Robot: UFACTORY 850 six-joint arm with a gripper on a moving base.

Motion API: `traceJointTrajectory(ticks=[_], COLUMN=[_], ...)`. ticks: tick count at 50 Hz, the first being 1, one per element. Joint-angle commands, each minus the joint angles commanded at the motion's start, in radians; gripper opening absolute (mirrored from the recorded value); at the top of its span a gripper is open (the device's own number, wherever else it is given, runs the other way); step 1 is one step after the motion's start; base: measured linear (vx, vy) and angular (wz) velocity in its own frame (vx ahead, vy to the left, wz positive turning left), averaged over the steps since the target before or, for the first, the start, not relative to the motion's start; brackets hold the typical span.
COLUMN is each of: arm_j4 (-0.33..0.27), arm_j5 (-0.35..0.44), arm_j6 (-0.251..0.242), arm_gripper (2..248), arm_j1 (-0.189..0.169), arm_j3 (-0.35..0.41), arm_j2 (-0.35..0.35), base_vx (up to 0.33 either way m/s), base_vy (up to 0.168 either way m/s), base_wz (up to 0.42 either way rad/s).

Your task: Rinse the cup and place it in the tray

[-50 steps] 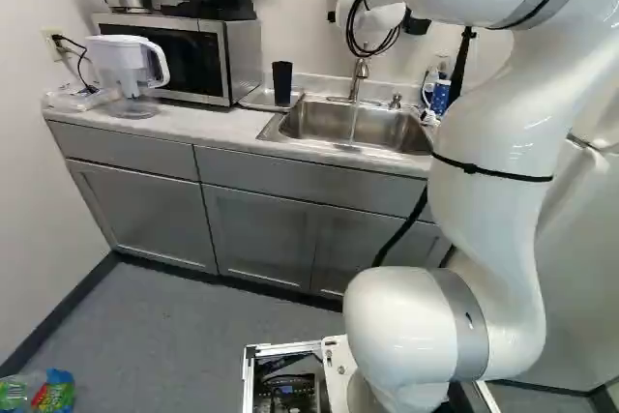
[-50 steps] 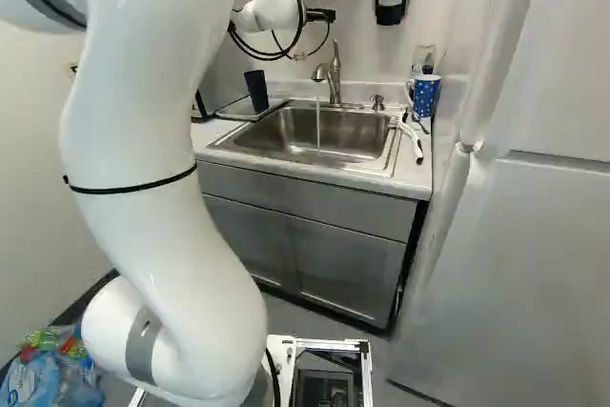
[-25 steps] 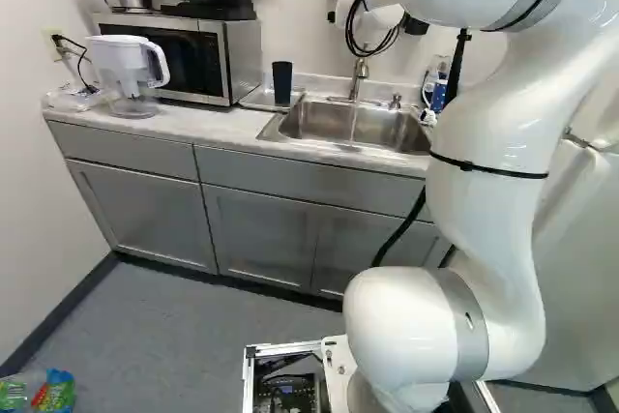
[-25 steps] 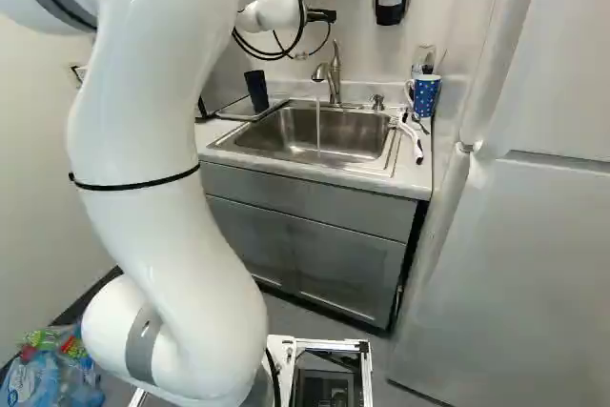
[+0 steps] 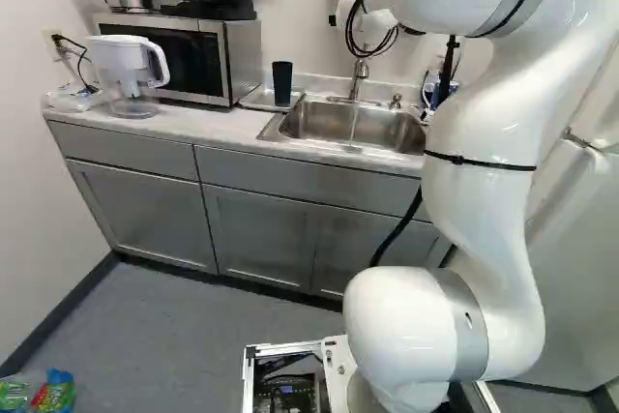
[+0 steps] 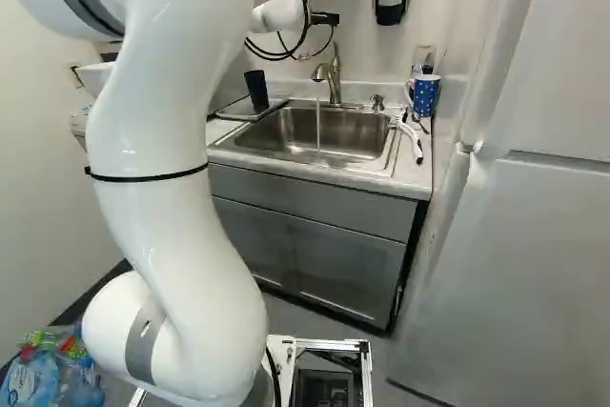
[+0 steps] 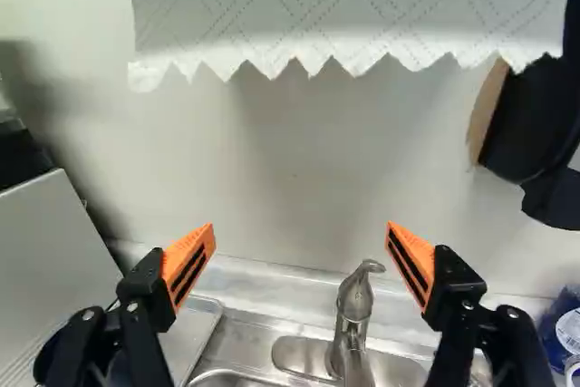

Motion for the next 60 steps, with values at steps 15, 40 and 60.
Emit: traceJointTrajectory(ticks=[15,40,60], arm_j4=[0.0,0.0,0.0], arm_j5=[-0.05,-0.135,-0.135], arm_j6=[0.0,0.0,0.0], arm_gripper=[247,247,247], arm_j1=[-0.006,-0.008,-0.002], arm_j3=[-0.038,-0.082,-0.17], arm_j2=[-0.032,-0.069,-0.141], base_vx=[0.0,0.0,0.0], base_vy=[0.0,0.0,0.0], base_wz=[0.0,0.0,0.0])
